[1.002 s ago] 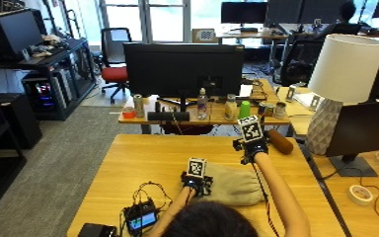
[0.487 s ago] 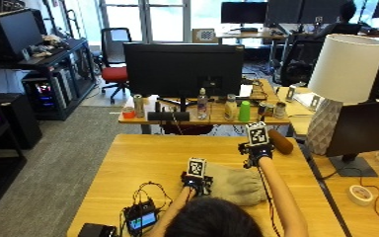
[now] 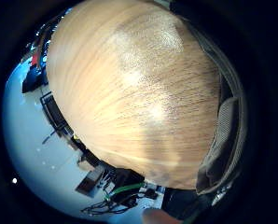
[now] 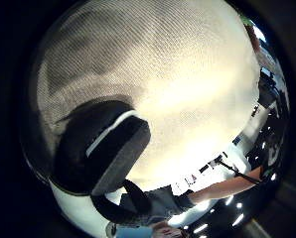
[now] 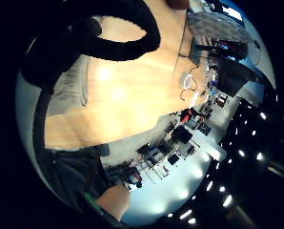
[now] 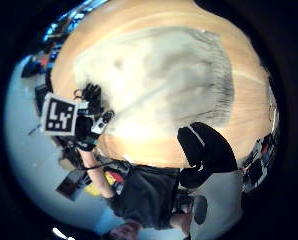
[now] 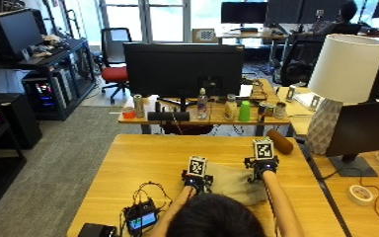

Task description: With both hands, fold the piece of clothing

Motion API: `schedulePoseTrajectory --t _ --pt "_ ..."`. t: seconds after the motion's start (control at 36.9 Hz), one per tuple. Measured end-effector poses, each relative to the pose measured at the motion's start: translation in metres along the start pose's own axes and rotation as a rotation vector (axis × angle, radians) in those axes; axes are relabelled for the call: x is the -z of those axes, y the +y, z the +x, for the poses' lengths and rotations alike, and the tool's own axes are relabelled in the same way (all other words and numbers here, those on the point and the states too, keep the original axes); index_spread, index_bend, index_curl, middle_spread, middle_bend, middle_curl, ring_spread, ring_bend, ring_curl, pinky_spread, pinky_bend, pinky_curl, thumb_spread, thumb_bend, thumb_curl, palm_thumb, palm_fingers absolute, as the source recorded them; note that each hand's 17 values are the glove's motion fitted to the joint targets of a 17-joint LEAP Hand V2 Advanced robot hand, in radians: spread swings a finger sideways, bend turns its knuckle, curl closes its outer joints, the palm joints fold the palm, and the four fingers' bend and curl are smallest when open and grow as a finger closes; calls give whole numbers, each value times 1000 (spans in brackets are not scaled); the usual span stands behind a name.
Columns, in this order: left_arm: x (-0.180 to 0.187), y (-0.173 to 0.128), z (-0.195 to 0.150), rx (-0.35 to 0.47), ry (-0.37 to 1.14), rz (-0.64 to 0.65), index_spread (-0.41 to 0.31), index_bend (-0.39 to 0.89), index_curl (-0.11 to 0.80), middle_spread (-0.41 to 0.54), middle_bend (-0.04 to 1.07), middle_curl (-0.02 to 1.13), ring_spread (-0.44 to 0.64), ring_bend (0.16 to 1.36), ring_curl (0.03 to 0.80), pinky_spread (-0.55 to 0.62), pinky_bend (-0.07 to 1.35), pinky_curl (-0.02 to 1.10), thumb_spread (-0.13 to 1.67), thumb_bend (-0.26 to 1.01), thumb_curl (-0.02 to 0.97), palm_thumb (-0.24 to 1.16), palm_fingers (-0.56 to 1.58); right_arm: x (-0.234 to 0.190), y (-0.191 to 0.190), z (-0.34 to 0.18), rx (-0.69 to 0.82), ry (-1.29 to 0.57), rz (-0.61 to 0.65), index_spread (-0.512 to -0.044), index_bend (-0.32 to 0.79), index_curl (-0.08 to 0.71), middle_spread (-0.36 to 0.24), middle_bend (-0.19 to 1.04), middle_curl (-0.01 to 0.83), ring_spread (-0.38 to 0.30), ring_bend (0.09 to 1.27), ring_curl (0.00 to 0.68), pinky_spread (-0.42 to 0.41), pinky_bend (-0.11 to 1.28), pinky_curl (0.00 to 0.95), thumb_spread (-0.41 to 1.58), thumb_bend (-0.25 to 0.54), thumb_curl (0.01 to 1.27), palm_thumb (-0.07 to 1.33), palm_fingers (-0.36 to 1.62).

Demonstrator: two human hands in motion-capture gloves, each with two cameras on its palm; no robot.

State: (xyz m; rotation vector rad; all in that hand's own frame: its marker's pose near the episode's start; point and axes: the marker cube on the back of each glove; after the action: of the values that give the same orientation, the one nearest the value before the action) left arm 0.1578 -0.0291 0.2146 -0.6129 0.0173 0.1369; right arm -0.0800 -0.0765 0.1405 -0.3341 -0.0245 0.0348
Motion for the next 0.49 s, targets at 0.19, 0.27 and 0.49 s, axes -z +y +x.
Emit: schedulePoseTrajectory --t 0.19,0.27,0.49 --pt "-1 1 0 -20 -12 -11 -119 149 235 190 145 210 438 596 271 407 618 344 1056 -19 237 32 -35 -51 -17 1 53 -55 -120 -403 122 205 -75 168 286 63 511 344 209 826 364 1054 -18 293 769 242" --pt "-1 2 0 -21 -8 -24 -119 151 243 191 145 207 436 602 271 404 624 344 1054 -18 240 39 -33 -68 -21 2 60 -50 -163 -403 125 206 -75 168 287 65 511 344 211 827 364 1053 -19 293 770 242" --pt "0 1 -1 38 -10 -19 -118 148 255 192 153 207 433 610 272 401 630 344 1052 -21 244 42 -36 -88 -25 3 -19 -143 -134 -407 105 198 -82 125 267 28 579 352 104 892 375 1044 -12 297 795 319"
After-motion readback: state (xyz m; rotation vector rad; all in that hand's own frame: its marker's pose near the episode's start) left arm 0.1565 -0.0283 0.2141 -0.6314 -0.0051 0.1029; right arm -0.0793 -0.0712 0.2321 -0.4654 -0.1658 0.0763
